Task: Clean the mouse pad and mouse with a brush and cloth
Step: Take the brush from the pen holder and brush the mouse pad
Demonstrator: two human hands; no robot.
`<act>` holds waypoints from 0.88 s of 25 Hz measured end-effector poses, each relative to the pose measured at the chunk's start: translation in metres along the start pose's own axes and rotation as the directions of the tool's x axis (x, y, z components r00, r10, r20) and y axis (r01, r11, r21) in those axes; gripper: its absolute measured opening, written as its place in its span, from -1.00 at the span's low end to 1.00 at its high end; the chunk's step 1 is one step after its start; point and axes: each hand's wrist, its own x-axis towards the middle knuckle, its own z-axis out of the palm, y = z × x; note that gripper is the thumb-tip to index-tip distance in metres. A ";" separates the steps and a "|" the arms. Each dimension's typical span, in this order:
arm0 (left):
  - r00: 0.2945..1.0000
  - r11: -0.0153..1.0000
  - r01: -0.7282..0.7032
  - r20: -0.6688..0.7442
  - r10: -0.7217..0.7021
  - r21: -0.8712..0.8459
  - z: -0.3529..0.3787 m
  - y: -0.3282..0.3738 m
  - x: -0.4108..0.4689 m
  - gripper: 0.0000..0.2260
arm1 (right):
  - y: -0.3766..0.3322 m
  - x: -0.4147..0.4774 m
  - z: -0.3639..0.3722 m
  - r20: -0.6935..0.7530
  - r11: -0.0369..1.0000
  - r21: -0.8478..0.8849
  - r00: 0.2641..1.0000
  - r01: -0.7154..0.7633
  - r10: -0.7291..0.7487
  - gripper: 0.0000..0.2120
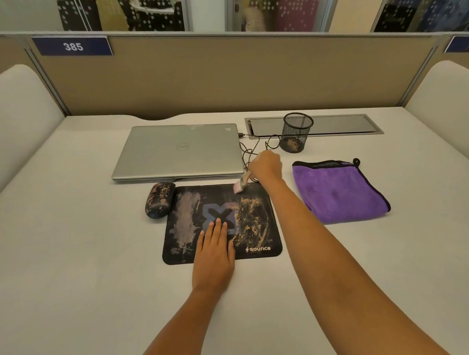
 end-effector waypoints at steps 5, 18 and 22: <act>1.000 1.000 0.001 -0.016 -0.001 -0.012 -0.001 0.000 0.000 -0.34 | 0.006 0.004 -0.024 0.010 0.957 -0.154 0.968 0.248 -0.249 -0.76; 1.000 1.000 0.011 0.024 -0.011 -0.009 -0.003 0.001 0.000 -0.32 | 0.029 0.006 -0.046 0.345 0.761 -0.221 0.778 0.611 -0.525 -0.77; 1.000 1.000 0.013 0.027 -0.013 0.002 -0.004 0.001 0.000 -0.32 | 0.024 0.003 -0.028 0.316 0.791 -0.193 0.800 0.580 -0.510 -0.75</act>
